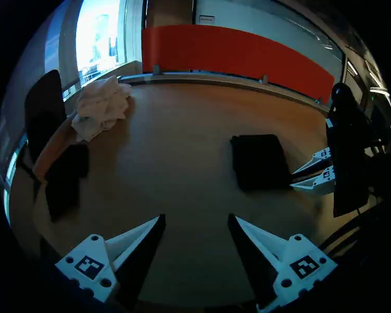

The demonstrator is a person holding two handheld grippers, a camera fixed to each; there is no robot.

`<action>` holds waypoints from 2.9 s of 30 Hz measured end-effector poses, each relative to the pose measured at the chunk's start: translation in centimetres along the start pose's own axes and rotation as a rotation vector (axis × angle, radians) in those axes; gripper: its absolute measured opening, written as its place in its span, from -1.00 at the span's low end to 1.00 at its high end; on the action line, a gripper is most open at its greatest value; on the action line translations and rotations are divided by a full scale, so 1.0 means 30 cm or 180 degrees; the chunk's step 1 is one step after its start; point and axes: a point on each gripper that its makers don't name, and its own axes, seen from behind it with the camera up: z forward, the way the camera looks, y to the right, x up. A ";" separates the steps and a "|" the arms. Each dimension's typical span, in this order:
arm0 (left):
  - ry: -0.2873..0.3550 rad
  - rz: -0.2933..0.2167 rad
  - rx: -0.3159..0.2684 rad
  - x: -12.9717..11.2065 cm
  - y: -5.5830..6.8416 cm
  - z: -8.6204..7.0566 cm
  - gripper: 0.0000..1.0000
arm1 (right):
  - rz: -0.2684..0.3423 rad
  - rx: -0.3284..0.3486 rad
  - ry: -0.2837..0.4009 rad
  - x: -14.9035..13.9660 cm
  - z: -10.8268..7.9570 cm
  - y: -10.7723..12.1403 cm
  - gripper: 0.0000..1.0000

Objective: Fold towel

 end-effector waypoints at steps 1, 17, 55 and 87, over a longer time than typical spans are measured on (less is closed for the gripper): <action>0.0000 0.0002 0.0000 0.000 0.000 0.000 0.76 | 0.0006 0.0005 0.0002 0.000 0.000 -0.002 -0.42; 0.0001 0.0019 -0.0014 -0.004 0.004 -0.002 0.76 | -0.0016 -0.0093 0.0116 0.031 -0.025 0.017 -0.93; 0.0331 0.0302 -0.0355 0.193 0.117 0.007 0.76 | -0.0357 -0.0922 0.0785 0.430 -0.600 0.481 -0.93; 0.0247 0.0383 -0.0362 0.198 0.190 0.037 0.76 | 0.0076 -0.1440 0.0527 0.115 -1.001 1.009 -0.94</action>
